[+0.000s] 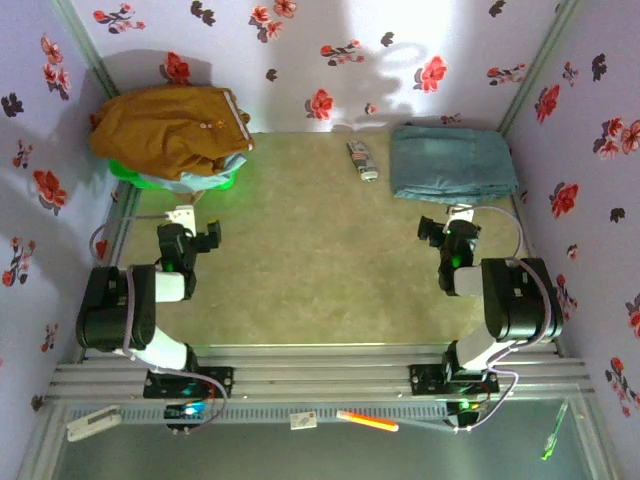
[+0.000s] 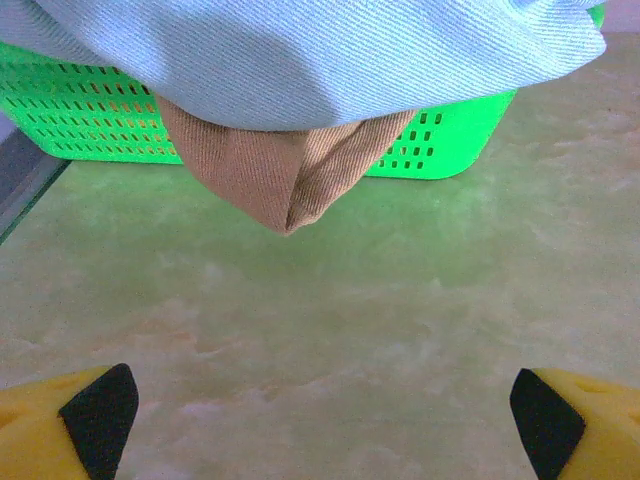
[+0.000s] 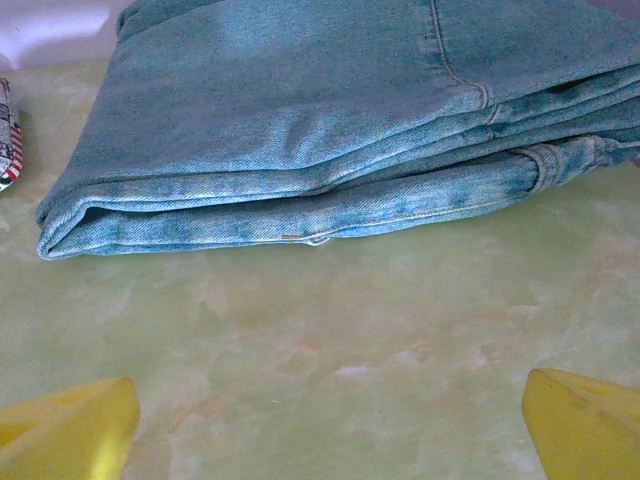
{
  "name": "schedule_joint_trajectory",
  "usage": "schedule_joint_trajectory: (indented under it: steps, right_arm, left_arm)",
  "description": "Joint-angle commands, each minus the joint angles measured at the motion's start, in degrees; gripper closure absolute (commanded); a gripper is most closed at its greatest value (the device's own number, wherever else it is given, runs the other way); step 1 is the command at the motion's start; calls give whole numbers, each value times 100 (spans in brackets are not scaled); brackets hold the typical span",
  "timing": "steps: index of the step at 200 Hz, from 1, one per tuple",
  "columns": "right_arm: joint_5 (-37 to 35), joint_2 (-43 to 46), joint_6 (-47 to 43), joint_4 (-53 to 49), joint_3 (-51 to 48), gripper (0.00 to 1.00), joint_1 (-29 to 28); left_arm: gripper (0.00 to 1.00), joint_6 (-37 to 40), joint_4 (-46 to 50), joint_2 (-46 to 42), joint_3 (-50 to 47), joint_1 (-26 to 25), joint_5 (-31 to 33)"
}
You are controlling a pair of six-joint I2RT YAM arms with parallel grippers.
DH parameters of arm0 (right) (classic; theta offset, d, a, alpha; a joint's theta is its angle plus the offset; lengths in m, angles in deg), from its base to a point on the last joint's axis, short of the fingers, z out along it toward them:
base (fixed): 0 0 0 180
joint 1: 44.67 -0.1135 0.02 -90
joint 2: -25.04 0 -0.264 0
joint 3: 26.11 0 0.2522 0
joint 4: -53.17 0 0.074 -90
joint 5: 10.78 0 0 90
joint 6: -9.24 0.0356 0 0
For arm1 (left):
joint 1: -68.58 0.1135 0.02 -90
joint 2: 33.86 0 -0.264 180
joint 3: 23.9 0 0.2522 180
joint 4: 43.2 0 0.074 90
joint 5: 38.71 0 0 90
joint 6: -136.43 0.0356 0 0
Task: Fold and stack the trousers
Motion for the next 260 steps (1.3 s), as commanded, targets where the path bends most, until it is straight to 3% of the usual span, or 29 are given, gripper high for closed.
schedule_joint_trajectory:
  steps: [1, 260]
  right_arm:
    - [40, 56, 23, 23, 28, 1, 38]
    - [38, 62, 37, 33, 19, 1, 47]
  left_arm:
    - [1, 109, -3, 28, 98, -18, -37]
    - [0, 36, 65, 2, 129, 17, 63]
